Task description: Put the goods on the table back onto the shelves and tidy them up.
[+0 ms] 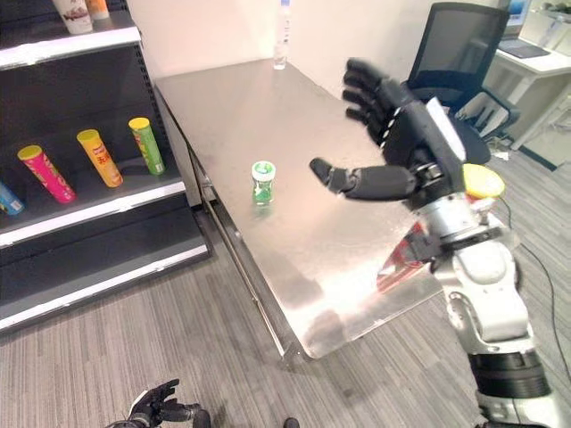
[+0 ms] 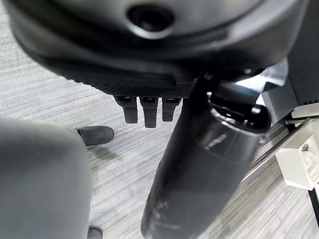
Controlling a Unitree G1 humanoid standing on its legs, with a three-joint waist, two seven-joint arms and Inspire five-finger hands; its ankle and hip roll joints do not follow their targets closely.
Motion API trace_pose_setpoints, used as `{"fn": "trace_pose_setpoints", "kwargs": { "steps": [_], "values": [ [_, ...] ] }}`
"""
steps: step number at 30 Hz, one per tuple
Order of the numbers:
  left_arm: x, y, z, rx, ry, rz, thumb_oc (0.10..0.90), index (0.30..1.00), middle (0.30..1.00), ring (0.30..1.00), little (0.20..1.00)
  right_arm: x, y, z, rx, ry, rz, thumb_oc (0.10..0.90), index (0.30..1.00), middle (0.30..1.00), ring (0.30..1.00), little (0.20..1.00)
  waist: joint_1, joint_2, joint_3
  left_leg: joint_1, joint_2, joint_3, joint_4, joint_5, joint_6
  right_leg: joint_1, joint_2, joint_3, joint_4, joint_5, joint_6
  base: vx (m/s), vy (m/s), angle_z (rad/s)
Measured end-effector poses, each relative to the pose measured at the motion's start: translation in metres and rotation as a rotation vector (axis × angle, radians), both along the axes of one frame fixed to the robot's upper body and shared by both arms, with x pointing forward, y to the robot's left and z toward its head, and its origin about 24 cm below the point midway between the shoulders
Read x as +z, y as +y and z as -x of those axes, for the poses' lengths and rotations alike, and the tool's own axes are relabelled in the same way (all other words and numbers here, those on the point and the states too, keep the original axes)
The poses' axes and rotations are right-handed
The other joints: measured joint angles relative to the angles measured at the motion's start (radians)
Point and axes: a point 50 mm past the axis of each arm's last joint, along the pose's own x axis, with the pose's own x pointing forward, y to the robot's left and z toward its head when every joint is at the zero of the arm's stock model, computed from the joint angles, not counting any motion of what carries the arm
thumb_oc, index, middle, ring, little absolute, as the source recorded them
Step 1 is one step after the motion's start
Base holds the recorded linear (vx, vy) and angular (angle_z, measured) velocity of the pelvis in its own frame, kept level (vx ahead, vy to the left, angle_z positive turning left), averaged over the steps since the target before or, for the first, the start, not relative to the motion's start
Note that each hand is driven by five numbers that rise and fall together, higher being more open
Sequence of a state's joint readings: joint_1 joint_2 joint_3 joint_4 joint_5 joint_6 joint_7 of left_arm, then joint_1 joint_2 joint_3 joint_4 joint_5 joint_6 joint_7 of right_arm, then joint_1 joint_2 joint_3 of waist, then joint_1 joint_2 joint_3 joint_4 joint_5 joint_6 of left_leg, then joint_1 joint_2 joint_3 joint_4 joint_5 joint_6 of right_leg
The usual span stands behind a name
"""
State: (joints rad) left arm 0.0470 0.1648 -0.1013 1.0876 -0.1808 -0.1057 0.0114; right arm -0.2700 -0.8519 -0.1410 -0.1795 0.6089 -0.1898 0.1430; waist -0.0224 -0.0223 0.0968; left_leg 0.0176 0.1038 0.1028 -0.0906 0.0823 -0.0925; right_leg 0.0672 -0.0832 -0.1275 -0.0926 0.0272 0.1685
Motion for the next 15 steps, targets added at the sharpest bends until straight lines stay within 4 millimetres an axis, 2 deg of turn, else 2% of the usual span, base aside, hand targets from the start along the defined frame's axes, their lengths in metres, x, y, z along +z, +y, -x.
{"fn": "trace_pose_setpoints", "kwargs": {
  "steps": [2, 5, 7, 10, 12, 15],
  "values": [
    [0.002, 0.003, -0.006, -0.015, -0.013, -0.015, 0.8, 0.9, 0.9, 0.9, 0.9, 0.005, -0.005, 0.002, -0.045, -0.037, -0.006, 0.8, 0.9, 0.9, 0.9, 0.9, 0.0, -0.022, 0.004, -0.01, 0.001, 0.018, 0.0, 0.0, 0.0, -0.021, 0.003, 0.022, 0.0, 0.01, -0.013, -0.1, 0.038, -0.27],
    [0.005, 0.016, -0.007, -0.021, -0.014, -0.054, 0.8, 0.9, 0.9, 0.9, 0.9, 0.011, -0.009, 0.004, -0.104, -0.076, -0.031, 0.8, 0.9, 0.9, 0.9, 0.9, -0.018, -0.064, 0.002, -0.009, 0.003, 0.072, 0.0, -0.001, 0.001, -0.055, 0.003, 0.076, 0.0, 0.024, -0.015, -0.03, 0.028, -0.56],
    [0.008, 0.031, -0.009, 0.009, -0.021, -0.087, 0.8, 0.9, 0.9, 0.9, 0.9, 0.023, -0.011, 0.006, -0.135, -0.149, -0.057, 0.8, 0.9, 0.9, 0.9, 0.9, -0.032, -0.092, 0.001, -0.007, 0.006, 0.124, 0.0, -0.003, 0.002, -0.08, 0.004, 0.125, 0.0, 0.038, -0.005, 0.0, 0.019, -0.68],
    [0.014, 0.044, -0.016, 0.018, -0.039, -0.126, 0.8, 0.9, 0.9, 0.9, 0.9, 0.042, -0.025, 0.019, -0.206, -0.295, -0.122, 0.8, 0.9, 0.9, 0.9, 0.9, -0.08, -0.108, -0.001, 0.006, 0.004, 0.149, -0.001, -0.005, 0.004, -0.081, 0.004, 0.145, 0.0, 0.044, -0.003, 0.01, 0.029, -0.3],
    [0.016, 0.048, -0.018, 0.043, -0.048, -0.139, 0.8, 0.9, 0.9, 0.9, 0.9, 0.05, -0.031, 0.027, -0.242, -0.363, -0.156, 0.8, 0.9, 0.9, 0.9, 0.9, -0.071, -0.111, -0.003, 0.021, 0.009, 0.181, -0.001, -0.01, 0.002, -0.083, 0.008, 0.174, 0.0, 0.048, 0.001, 0.02, 0.016, -0.43],
    [0.016, 0.048, -0.02, 0.045, -0.054, -0.137, 0.8, 0.9, 0.9, 0.9, 0.9, 0.055, -0.04, 0.035, -0.284, -0.418, -0.188, 0.8, 0.9, 0.9, 0.9, 0.9, -0.088, -0.109, -0.005, 0.032, 0.009, 0.194, -0.002, -0.012, 0.001, -0.082, 0.01, 0.187, 0.0, 0.046, 0.005, 0.02, 0.014, -0.17]
  ]
}}
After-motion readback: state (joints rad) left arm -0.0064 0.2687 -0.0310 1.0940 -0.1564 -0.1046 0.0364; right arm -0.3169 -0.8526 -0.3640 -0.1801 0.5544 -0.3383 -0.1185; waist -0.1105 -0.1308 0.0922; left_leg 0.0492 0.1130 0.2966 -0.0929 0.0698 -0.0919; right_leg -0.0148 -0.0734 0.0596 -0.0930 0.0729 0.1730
